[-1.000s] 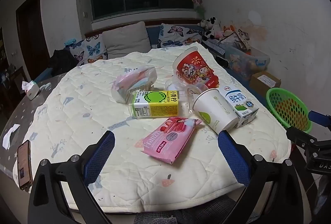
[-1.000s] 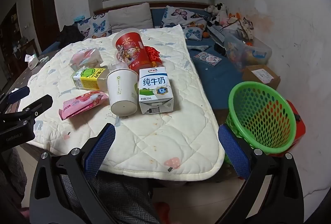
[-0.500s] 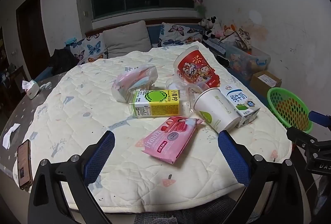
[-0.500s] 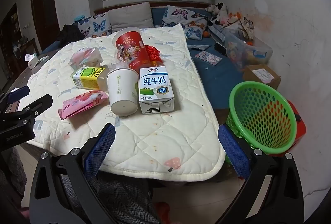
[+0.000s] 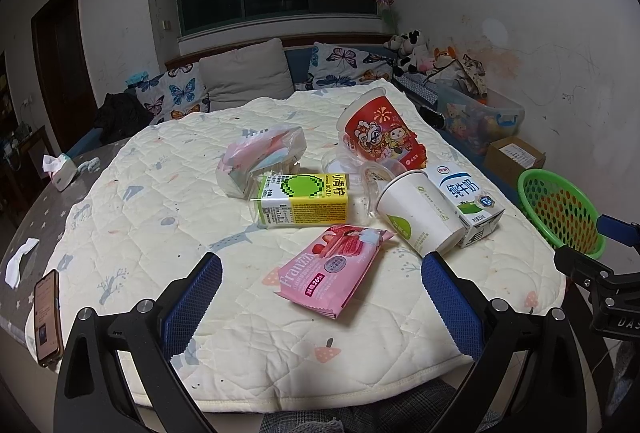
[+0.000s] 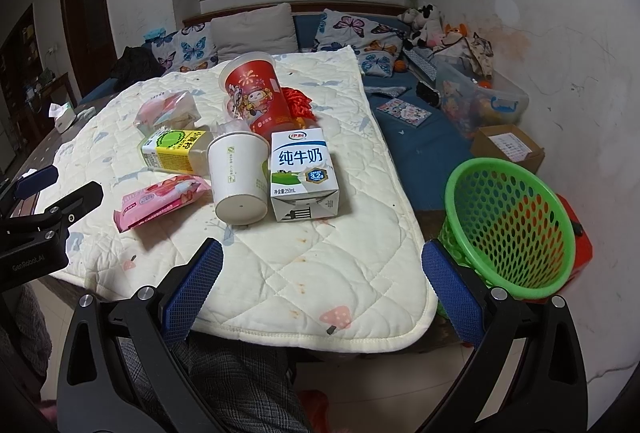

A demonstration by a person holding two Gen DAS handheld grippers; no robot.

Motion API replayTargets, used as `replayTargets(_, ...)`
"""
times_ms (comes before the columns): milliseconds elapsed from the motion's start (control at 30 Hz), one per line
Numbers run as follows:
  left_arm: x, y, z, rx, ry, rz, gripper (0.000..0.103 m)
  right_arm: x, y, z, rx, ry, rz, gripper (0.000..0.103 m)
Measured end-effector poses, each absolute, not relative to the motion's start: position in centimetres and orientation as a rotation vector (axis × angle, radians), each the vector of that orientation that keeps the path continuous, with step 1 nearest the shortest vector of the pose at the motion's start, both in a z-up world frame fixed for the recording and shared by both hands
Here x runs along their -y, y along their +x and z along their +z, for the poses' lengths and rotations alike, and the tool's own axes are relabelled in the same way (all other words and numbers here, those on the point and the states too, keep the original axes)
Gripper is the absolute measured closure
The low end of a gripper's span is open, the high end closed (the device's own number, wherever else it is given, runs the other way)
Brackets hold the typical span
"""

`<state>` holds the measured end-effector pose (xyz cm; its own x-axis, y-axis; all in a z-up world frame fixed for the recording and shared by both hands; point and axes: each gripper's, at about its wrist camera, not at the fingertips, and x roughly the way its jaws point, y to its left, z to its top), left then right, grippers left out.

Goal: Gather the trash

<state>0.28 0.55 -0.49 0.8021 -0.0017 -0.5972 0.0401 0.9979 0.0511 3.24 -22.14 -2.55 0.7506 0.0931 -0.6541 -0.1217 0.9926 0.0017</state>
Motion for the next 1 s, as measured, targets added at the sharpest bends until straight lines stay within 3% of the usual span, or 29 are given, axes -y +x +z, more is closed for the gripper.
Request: replayTargets(1000,-0.9,1.4,-1.1,-0.653,0.058,-0.017,0.006,21.9,4.1,-3.2,-0.723,-0.037,0.135,0.004)
